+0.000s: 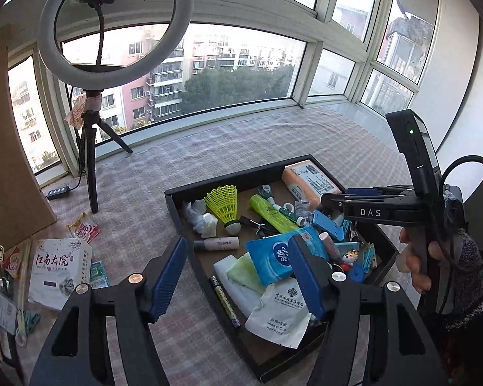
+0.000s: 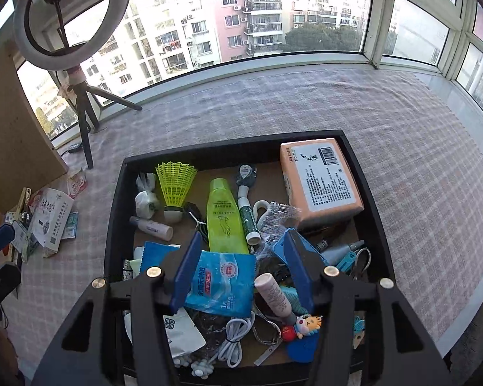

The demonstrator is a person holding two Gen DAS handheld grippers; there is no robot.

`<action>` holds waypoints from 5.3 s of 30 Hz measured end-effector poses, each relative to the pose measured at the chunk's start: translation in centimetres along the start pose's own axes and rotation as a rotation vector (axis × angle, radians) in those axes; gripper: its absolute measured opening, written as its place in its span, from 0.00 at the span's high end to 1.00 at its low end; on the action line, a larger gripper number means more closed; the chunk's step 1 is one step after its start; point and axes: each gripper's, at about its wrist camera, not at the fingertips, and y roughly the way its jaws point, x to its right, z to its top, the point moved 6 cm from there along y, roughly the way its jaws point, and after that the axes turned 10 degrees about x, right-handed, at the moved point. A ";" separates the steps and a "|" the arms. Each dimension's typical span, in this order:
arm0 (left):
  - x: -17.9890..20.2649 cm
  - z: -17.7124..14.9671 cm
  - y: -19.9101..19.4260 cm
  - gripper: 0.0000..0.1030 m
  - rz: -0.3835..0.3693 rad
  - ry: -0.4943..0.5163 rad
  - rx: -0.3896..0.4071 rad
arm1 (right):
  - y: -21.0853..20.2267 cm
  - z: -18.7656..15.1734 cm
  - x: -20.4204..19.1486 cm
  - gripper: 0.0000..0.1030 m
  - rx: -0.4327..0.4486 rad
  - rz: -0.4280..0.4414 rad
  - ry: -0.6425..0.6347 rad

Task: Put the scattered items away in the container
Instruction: 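Carry wipe pack and phone stand to the tray and release both, then grasp the yellow straw with the left tool while the right grasps the white power bank, then carry straw and power bank to the tray and release both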

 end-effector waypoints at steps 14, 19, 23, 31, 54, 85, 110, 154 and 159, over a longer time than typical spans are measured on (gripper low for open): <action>-17.1 -5.0 -7.5 0.40 0.297 -0.229 0.029 | 1.5 -0.2 -18.9 0.49 -0.043 0.266 -0.236; -24.5 -8.8 -11.5 0.38 0.453 -0.363 0.037 | 2.1 -1.8 -27.2 0.49 -0.064 0.358 -0.372; -29.7 -12.7 -14.7 0.38 0.540 -0.480 0.030 | 2.4 -3.6 -33.5 0.49 -0.079 0.428 -0.488; -37.8 -17.6 -18.5 0.38 0.635 -0.459 -0.071 | 3.1 -7.1 -45.0 0.40 -0.104 0.567 -0.696; -42.7 -17.9 -11.0 0.58 0.438 -0.300 -0.252 | 10.0 -12.0 -56.9 0.36 -0.175 0.598 -0.909; -40.7 -16.3 -13.6 0.90 0.418 -0.334 -0.184 | 8.0 -9.0 -55.7 0.33 -0.185 0.671 -0.628; -18.0 -6.4 -9.8 0.90 0.145 -0.179 -0.079 | -1.6 -1.6 -22.9 0.33 -0.032 0.358 -0.279; -1.1 -3.7 0.8 0.30 0.043 -0.027 -0.133 | -2.1 -1.2 1.6 0.28 0.004 0.068 -0.014; -5.9 -4.7 -1.8 0.30 0.130 -0.043 -0.111 | -1.5 -0.5 -4.9 0.28 -0.001 0.163 -0.101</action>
